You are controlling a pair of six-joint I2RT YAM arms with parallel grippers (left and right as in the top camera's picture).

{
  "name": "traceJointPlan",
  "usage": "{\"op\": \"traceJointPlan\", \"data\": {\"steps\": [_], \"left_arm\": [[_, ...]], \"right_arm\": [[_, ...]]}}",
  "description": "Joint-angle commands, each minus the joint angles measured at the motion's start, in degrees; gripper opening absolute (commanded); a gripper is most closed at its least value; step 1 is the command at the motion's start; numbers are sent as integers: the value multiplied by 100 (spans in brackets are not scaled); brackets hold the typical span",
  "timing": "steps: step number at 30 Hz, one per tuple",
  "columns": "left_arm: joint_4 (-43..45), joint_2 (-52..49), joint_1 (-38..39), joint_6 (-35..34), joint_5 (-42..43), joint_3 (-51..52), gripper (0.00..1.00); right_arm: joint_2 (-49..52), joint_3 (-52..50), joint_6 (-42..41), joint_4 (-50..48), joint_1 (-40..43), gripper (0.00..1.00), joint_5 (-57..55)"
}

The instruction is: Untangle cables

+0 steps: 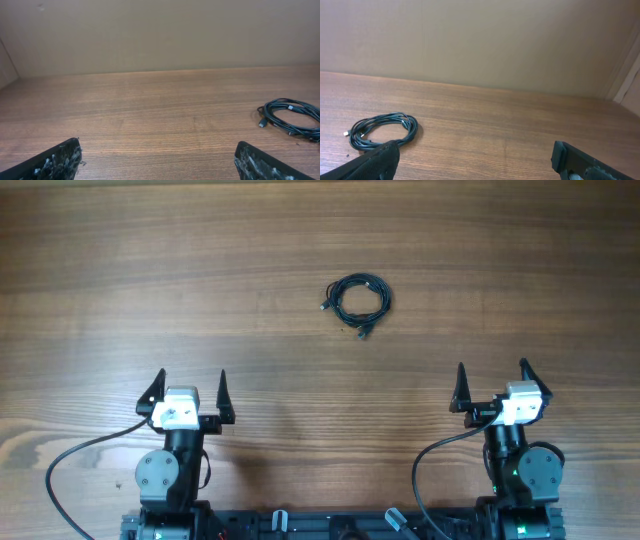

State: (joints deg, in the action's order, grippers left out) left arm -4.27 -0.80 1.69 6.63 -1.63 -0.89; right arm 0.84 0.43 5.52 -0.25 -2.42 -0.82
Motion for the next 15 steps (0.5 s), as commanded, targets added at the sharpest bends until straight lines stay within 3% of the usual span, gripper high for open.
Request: {"op": "traceJointPlan", "data": {"steps": [1, 15], "left_arm": [[24, 42, -55, 66, 7, 55, 100], [24, 42, -55, 66, 7, 55, 100]], "right_arm": [[-42, -13, 48, -13, 24, 100, 96], [-42, -13, 48, -13, 24, 100, 96]]}}
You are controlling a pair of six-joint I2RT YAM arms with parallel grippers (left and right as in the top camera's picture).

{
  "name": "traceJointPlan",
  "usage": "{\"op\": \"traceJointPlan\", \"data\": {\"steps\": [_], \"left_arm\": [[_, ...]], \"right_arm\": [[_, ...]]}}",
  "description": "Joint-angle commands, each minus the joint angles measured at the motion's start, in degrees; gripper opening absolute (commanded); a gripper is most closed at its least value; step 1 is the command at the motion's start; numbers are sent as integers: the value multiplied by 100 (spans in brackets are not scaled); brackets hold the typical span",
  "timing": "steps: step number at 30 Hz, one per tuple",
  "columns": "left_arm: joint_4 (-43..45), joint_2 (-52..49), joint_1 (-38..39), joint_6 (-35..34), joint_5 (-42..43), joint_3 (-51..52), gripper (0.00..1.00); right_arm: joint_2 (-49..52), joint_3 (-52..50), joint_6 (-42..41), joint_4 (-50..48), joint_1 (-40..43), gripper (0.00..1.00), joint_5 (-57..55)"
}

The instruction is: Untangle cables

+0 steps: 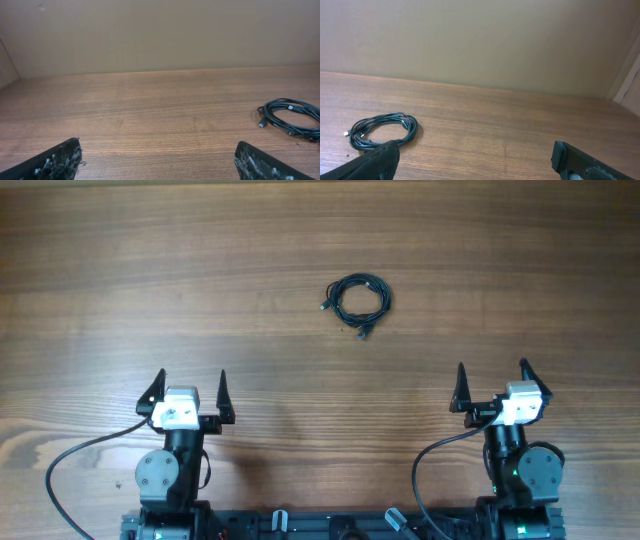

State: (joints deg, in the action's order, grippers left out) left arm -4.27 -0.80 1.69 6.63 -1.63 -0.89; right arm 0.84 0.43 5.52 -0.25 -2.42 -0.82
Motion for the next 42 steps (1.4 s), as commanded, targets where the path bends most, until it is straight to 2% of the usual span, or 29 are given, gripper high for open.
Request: {"op": "traceJointPlan", "data": {"steps": [1, 28, 33, 35, 37, 38, 42], "left_arm": [[24, 42, -55, 66, 7, 55, 100], [17, 42, -55, 59, 74, 55, 100], [42, 42, -52, -168, 225, 55, 100], [42, 42, -55, -748, 221, 55, 100], [11, 42, -52, -1023, 221, -9, 100], [-87, 42, -52, -1080, 227, -101, 100], [-1545, 7, -52, -1338, 612, -1537, 100]], "right_arm": [[-42, -13, 46, -13, 24, 100, 96], [-42, -13, 48, -13, 24, 100, 96], [-42, -13, 48, -13, 24, 100, 96], [-42, -13, 48, -13, 24, 100, 96], [-42, -13, 48, -13, 24, 100, 96], [-42, -13, 52, -13, 24, 100, 96], [-42, -13, 46, -13, 24, 100, 96]]}}
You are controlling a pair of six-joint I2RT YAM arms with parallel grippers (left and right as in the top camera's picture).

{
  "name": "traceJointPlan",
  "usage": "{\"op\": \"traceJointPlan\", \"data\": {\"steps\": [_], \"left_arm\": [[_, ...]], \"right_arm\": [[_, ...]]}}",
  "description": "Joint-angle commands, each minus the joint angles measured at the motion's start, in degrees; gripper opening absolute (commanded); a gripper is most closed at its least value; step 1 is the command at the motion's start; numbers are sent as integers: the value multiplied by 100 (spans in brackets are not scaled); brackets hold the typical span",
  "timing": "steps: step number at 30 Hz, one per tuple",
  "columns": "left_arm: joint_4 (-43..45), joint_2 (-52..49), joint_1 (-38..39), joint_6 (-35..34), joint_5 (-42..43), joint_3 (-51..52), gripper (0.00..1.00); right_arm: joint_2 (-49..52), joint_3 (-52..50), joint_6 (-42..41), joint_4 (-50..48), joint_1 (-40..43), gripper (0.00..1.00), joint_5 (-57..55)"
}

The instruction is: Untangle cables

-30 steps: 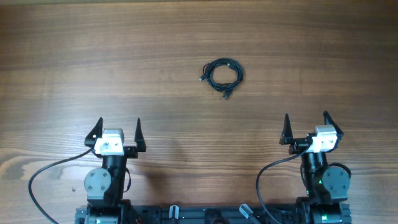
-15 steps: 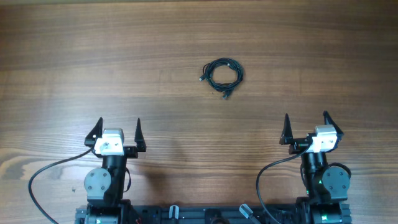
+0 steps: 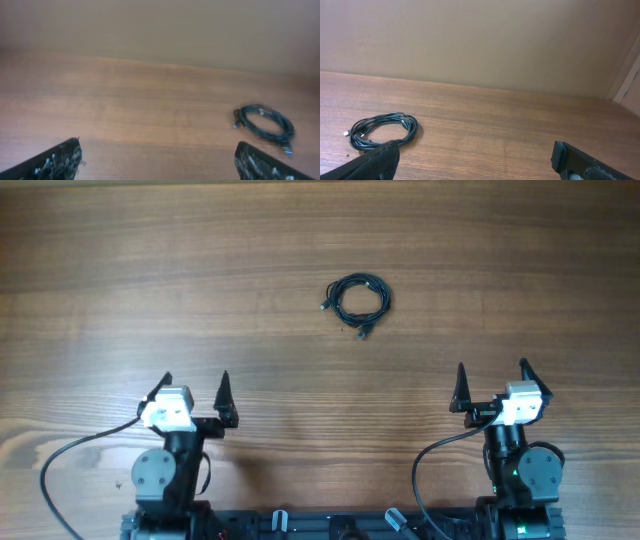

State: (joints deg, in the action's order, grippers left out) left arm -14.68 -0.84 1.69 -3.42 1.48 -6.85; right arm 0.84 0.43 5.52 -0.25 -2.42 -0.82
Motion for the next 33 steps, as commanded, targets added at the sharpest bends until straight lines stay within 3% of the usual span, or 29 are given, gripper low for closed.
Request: {"op": "traceJointPlan", "data": {"steps": [1, 5, 11, 13, 15, 16, 17, 20, 21, 33], "left_arm": [[-964, -66, -52, -369, 297, -1340, 100], [-2035, -885, -52, -369, 302, -2938, 100], [-3504, -3285, -52, -37, 387, -5838, 100], [-4103, -4400, -55, 177, 382, -6940, 85], [-4503, -5268, -55, 170, 385, -7761, 54], [-4570, -5549, -52, 173, 385, -8006, 63], [-4568, -5796, -52, 175, 385, -8168, 83], [-4470, -6186, -44, 710, 387, -8205, 88], [-4465, -6275, -44, 909, 387, -8205, 100], [-4572, -6358, -44, 1056, 492, -8205, 100]], "right_arm": [[-42, -13, 48, -13, 24, 100, 96], [-42, -13, 48, -13, 24, 100, 96], [-42, -13, 48, -13, 24, 100, 96], [-42, -13, 48, -13, 24, 100, 96], [-42, -13, 46, -13, 24, 100, 96], [-42, -13, 46, -13, 24, 100, 96], [-42, -13, 50, -13, 24, 100, 96], [-42, -13, 48, -13, 24, 100, 96], [-42, -13, 48, -13, 24, 100, 96], [-42, -13, 46, -11, 24, 100, 96]]}}
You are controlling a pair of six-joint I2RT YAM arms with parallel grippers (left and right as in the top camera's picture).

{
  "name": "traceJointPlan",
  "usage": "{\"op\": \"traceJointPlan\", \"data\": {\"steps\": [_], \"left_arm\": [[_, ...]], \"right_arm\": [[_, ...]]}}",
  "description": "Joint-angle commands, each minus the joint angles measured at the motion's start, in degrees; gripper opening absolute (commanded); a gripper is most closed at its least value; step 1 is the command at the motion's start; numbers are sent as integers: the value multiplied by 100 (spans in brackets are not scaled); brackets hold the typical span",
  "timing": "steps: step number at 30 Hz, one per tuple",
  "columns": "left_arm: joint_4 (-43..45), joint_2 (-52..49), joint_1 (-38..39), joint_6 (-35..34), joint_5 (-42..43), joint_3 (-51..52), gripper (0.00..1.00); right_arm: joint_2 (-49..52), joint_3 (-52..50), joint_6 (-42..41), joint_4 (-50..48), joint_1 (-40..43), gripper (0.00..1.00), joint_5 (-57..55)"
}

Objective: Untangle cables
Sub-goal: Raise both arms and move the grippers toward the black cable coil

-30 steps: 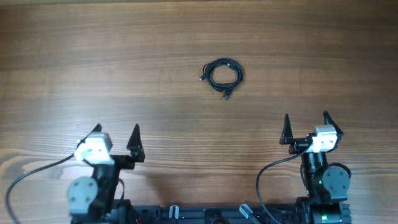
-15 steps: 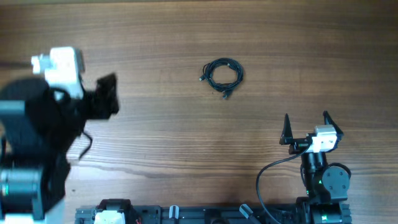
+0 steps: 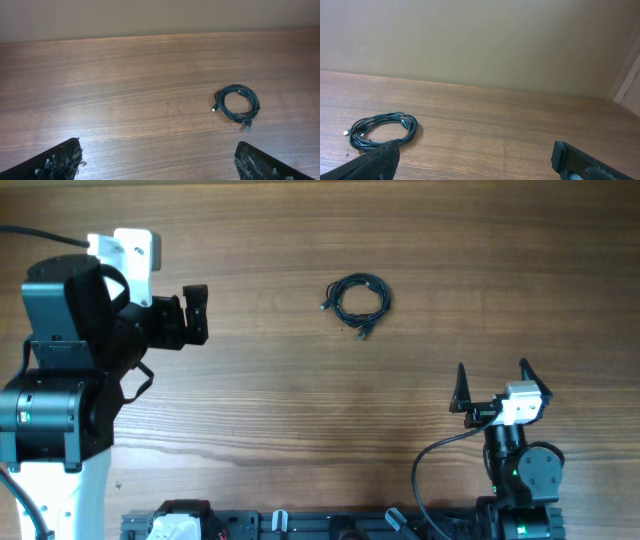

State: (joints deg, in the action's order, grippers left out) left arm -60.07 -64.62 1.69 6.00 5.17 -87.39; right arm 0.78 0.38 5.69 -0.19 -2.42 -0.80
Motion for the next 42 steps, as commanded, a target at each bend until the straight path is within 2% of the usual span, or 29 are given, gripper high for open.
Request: {"op": "traceJointPlan", "data": {"steps": [1, 3, 5, 8, 9, 12, 14, 16, 20, 21, 24, 25, 26, 29, 32, 37, 40, 42], "left_arm": [[-26, 17, -44, 116, 122, -151, 100], [70, 9, -44, 114, 122, -151, 100], [70, 11, -44, 114, 122, -151, 100], [153, 9, -44, 136, 98, -151, 100], [151, 9, -44, 133, 98, -151, 100], [247, 9, -44, 129, 103, -151, 100], [262, 9, -44, 129, 103, -151, 100], [254, 11, -44, 129, 103, -151, 100], [214, 11, -44, 129, 107, -151, 100], [208, 11, -44, 131, 146, -151, 100], [192, 11, -44, 129, 146, -151, 100], [179, 11, -44, 129, 149, -151, 100], [151, 11, -44, 129, 146, -151, 100], [125, 11, -44, 129, 168, -151, 100], [72, 11, -44, 131, 332, -151, 100], [212, 11, -44, 133, 328, -151, 100], [1054, 9, -44, 131, 267, -151, 100], [2039, -66, -48, 133, -70, -151, 100]], "right_arm": [[-22, -9, -17, -15, 24, 100, 114], [81, -9, -426, -4, 24, 100, 240], [116, -7, -485, -59, 24, 100, 245], [114, 463, -1331, 166, 24, 100, 33], [116, 763, -1335, 433, 24, 100, 74], [116, 2420, -977, 2424, 24, 100, 46], [131, 3136, -988, 3123, 24, 100, 48], [227, 3794, -1486, 3423, 24, 100, 55], [820, 5097, -1353, 3565, 24, 100, 116], [1040, 5351, -1150, 3598, 24, 93, 203], [1853, 6006, -1189, 3685, 24, 52, 201], [2306, 6310, -1180, 3705, 24, 56, 201], [2579, 6498, -1141, 3718, 24, 98, 201], [3416, 7036, -848, 3713, 24, 100, 199], [4736, 7844, -564, 3926, 24, 100, 199], [7066, 9958, -107, 5228, 24, 100, -330], [7827, 10386, 299, 5626, 24, 100, -426], [8140, 10384, 402, 5814, 24, 100, -323]]}}
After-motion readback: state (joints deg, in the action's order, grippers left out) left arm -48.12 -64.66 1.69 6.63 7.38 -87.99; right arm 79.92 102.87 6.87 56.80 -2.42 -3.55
